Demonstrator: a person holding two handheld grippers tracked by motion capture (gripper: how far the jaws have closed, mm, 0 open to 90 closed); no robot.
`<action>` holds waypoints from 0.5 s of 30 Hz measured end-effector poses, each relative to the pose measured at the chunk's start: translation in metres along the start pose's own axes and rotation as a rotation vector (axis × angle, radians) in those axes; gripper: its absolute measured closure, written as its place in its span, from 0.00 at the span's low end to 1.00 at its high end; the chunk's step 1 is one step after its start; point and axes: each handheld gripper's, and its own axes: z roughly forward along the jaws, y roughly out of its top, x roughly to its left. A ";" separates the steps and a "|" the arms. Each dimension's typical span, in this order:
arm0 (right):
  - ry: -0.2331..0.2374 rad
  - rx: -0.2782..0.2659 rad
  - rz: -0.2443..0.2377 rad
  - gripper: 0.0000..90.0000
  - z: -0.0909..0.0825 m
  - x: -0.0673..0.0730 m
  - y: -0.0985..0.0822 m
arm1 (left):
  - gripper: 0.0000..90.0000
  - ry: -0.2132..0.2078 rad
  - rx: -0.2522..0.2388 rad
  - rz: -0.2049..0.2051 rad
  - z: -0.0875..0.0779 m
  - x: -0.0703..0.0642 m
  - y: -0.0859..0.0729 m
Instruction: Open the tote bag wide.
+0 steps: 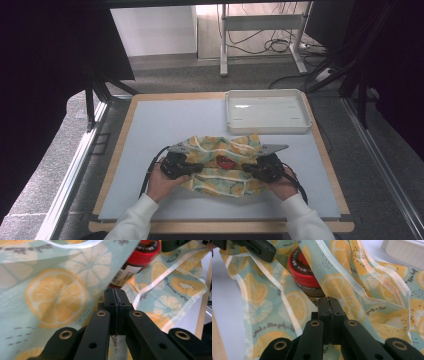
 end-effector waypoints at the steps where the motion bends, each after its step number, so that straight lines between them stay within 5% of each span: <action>1: 0.000 0.005 0.002 0.99 0.001 -0.001 0.000 | 1.00 0.003 0.001 -0.004 0.000 0.001 0.000; 15: -0.075 0.021 0.029 0.99 0.015 -0.022 0.002 | 1.00 0.049 0.022 -0.022 0.015 0.012 0.007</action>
